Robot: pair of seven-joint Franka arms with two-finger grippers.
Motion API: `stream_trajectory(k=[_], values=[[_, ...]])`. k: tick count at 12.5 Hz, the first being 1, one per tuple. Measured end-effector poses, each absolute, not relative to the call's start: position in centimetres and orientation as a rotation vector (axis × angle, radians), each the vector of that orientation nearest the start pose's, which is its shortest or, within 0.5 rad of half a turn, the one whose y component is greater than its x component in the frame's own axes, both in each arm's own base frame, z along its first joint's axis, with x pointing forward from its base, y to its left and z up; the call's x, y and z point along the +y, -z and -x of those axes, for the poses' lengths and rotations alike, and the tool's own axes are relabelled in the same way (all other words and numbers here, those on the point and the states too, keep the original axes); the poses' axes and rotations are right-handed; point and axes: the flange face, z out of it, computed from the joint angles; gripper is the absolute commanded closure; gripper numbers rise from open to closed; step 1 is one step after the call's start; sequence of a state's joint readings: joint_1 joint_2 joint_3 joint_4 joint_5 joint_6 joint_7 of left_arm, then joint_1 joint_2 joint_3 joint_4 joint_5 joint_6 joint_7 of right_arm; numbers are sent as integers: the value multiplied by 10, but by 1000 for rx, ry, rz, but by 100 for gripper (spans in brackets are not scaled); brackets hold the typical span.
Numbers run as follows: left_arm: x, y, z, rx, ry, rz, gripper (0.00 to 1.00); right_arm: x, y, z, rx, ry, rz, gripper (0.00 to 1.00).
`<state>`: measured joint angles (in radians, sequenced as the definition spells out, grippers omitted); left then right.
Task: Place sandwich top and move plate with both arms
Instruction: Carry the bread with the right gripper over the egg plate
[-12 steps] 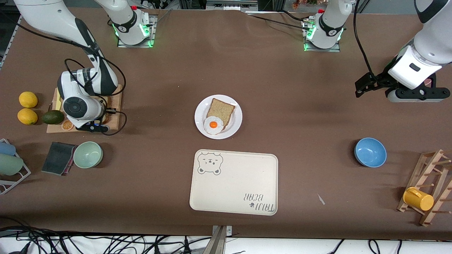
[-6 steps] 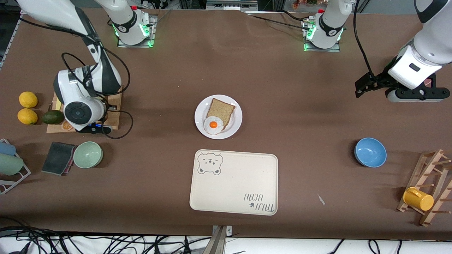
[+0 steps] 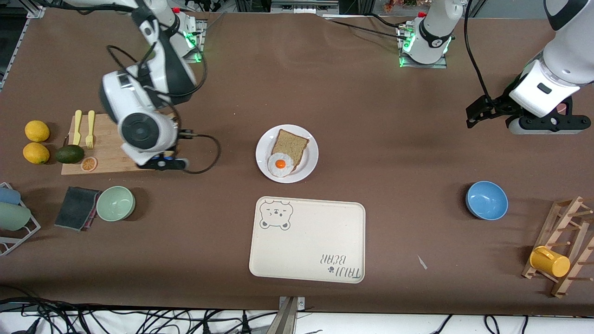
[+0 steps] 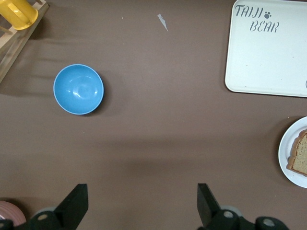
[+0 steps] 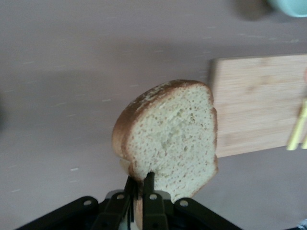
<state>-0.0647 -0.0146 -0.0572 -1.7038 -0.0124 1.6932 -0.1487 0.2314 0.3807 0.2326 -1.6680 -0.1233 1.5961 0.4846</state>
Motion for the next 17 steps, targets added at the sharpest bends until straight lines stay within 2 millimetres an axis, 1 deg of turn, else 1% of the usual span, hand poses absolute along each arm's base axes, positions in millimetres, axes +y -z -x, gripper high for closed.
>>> stream_trajectory(k=[2,3,5,6,7,9,11,13,15,17], values=[[-70,-580,-553,-43,4,3153,0,321,-360,-532,-22,-621,3289,100],[-70,-580,-553,-42,4,3153,0,351,-356,-526,-10,-608,3285,100],[-71,-580,-553,-40,4,3153,0,403,-343,-524,30,-565,3271,100],[-71,-580,-553,-38,5,3153,0,426,-332,-526,59,-539,3253,100],[-72,-581,-553,-36,6,3154,0,443,-320,-529,81,-514,3227,100],[-73,-581,-553,-35,7,3154,0,465,-298,-533,104,-492,3163,100],[-72,-581,-553,-35,7,3154,0,475,-284,-535,140,-488,3110,100],[-71,-581,-553,-39,8,3154,0,478,-278,-536,159,-486,3094,100],[-71,-581,-553,-40,8,3154,0,480,-276,-538,177,-467,3078,100],[-71,-581,-553,-40,8,3154,0,486,-273,-536,180,-456,3066,100]])
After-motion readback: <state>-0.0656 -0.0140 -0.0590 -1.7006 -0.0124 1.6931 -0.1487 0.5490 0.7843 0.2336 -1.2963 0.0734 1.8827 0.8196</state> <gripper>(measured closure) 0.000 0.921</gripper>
